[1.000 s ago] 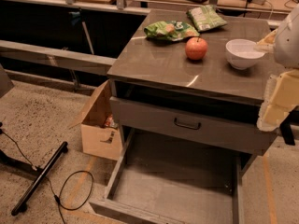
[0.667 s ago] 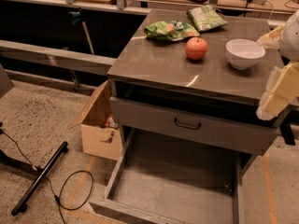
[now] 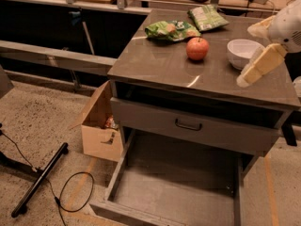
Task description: Place apple into middle drawer
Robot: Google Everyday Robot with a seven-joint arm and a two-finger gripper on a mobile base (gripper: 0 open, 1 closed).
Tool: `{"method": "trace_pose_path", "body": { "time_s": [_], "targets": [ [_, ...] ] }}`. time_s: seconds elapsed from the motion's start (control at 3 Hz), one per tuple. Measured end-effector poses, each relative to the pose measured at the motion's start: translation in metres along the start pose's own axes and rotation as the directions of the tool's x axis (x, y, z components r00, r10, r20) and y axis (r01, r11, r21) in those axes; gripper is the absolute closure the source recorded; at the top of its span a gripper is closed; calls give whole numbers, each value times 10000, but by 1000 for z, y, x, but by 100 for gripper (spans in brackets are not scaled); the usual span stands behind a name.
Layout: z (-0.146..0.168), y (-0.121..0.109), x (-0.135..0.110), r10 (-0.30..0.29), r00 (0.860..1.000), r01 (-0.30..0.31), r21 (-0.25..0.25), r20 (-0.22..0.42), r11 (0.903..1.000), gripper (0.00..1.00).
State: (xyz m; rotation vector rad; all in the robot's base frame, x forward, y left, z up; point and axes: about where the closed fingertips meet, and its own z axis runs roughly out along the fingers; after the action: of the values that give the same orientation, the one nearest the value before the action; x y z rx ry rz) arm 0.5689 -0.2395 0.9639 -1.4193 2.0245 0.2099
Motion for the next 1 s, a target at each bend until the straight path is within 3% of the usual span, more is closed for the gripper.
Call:
{"method": "trace_pose_path", "body": {
  "time_s": [0.33,0.67,1.0],
  "targets": [
    [26,-32,-18,617,9966,-661,814,550,9945,0],
    [29,-51,-24,703,9936,-832,1511,887,9850,0],
    [29,-51,-24,689,9936,-820,1512,896,9851,0]
  ]
}}
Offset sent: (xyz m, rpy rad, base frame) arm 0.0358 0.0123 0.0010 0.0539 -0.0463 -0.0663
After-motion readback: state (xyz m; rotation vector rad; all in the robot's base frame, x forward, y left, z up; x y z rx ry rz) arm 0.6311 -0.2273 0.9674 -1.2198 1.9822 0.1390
